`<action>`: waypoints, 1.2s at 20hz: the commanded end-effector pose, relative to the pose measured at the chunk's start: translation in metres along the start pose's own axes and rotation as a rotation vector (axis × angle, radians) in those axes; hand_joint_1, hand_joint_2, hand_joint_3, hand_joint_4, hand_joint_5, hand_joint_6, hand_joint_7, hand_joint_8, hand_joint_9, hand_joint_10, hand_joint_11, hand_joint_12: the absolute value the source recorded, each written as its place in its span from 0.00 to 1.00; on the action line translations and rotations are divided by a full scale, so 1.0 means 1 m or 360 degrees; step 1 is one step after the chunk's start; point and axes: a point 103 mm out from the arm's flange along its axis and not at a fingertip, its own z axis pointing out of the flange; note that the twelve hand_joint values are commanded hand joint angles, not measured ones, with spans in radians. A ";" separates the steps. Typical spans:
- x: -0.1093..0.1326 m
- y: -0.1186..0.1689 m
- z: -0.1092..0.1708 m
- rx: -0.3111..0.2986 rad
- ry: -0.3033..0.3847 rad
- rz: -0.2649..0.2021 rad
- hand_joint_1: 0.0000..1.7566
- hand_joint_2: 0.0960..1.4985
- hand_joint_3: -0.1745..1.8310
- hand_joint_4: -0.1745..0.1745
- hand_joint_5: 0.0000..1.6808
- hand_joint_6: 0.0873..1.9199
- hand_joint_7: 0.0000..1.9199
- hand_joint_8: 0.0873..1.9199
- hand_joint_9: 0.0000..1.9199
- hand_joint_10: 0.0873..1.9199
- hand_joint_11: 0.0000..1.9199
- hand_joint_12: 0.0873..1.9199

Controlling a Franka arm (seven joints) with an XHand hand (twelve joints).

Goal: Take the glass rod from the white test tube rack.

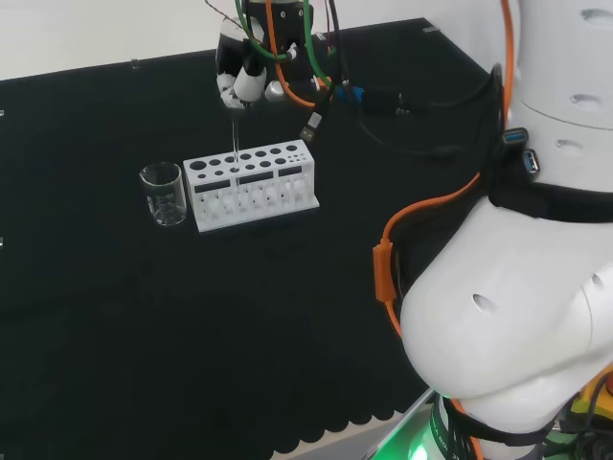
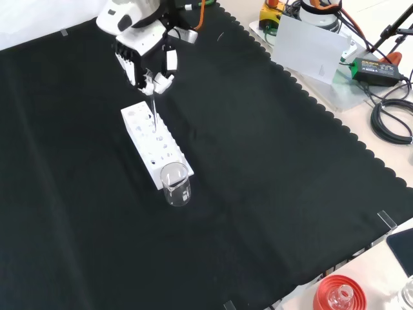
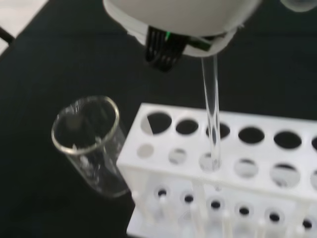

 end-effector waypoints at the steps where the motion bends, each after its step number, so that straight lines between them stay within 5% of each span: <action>1: 0.009 -0.007 -0.018 -0.0065 -0.0086 -0.0016 0.75 0.36 0.48 0.00 0.68 0.38 0.71 0.35 0.84 0.23 0.79 0.33; 24: 0.019 -0.054 -0.085 -0.0116 -0.0177 -0.0051 0.76 0.36 0.47 0.00 0.68 0.36 0.72 0.34 0.85 0.24 0.79 0.33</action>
